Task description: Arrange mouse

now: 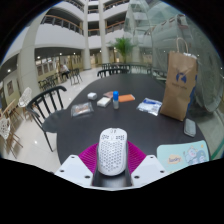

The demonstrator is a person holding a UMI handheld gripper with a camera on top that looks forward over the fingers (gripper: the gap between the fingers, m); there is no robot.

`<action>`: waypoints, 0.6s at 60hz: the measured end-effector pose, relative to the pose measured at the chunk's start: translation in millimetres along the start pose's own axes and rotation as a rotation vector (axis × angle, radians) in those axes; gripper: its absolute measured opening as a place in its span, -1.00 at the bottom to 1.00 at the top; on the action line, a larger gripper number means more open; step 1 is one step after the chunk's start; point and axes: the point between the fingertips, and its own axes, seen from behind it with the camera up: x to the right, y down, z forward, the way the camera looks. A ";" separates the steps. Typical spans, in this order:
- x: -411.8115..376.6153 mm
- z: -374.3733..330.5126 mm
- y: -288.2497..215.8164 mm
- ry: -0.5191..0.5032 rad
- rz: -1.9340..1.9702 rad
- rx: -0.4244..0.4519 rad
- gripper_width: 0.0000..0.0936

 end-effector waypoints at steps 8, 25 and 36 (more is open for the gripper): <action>52.3 -89.3 -56.3 0.061 -0.045 0.162 -0.20; 208.5 -118.1 61.5 0.236 0.044 -0.056 -0.20; 231.5 -89.4 94.3 0.175 0.122 -0.103 -0.03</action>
